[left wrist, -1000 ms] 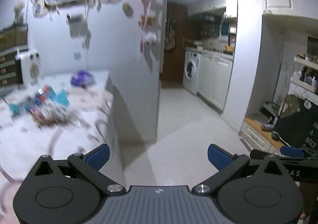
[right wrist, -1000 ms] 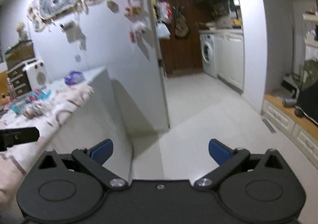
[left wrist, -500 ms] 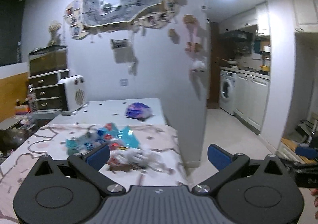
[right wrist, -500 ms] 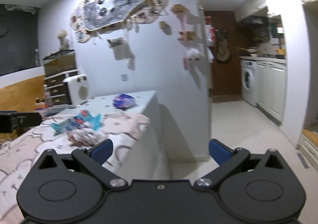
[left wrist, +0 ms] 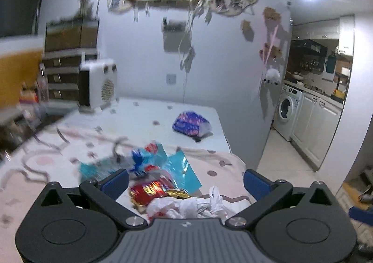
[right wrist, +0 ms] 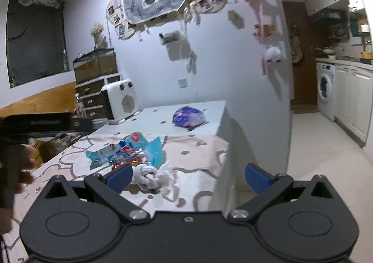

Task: Collect trash
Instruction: 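Move both tools back over the bed toward the wrappers and plastic bag, then close the left tool on the gold wrapper while the right tool grasps the white plastic bag, then lift the gold wrapper with the left tool while the right tool holds the plastic bag, then carry the gold wrapper and white plastic bag over the bin with both tools, then open the right tool to drop the bag while the left tool releases the wrapper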

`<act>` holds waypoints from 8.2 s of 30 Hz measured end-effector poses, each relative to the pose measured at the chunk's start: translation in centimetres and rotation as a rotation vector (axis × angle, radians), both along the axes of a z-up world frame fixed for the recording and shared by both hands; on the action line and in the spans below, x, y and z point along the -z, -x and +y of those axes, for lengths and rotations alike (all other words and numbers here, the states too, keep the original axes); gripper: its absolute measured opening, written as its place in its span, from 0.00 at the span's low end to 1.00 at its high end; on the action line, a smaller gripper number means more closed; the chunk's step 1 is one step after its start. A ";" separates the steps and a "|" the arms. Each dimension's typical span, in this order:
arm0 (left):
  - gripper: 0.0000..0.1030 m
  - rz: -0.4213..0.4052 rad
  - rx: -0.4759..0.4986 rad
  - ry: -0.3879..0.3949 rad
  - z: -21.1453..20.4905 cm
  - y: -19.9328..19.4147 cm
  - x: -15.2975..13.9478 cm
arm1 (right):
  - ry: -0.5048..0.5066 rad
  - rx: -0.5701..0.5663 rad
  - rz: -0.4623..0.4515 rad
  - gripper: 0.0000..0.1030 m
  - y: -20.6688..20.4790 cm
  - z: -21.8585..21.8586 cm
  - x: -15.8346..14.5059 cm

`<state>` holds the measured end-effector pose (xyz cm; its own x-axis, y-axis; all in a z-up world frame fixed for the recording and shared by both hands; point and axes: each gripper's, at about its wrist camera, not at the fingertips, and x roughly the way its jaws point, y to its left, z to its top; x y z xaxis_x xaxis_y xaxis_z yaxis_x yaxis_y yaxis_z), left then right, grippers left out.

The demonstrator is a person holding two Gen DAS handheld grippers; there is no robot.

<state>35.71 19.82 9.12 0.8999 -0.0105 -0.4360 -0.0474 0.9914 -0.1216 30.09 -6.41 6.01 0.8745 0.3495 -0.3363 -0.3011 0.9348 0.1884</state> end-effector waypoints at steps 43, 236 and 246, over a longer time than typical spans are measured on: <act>0.88 0.172 -0.038 0.387 5.1 -10.3 12.9 | -0.020 -0.184 0.156 0.54 -8.8 5.8 7.1; 0.13 0.900 0.367 0.451 -32.3 -6.2 58.4 | -0.096 0.381 0.836 0.46 -7.3 -24.4 46.6; 0.12 0.995 0.484 0.306 -35.1 -8.1 62.7 | -0.091 0.329 0.881 0.46 -11.5 -23.8 48.7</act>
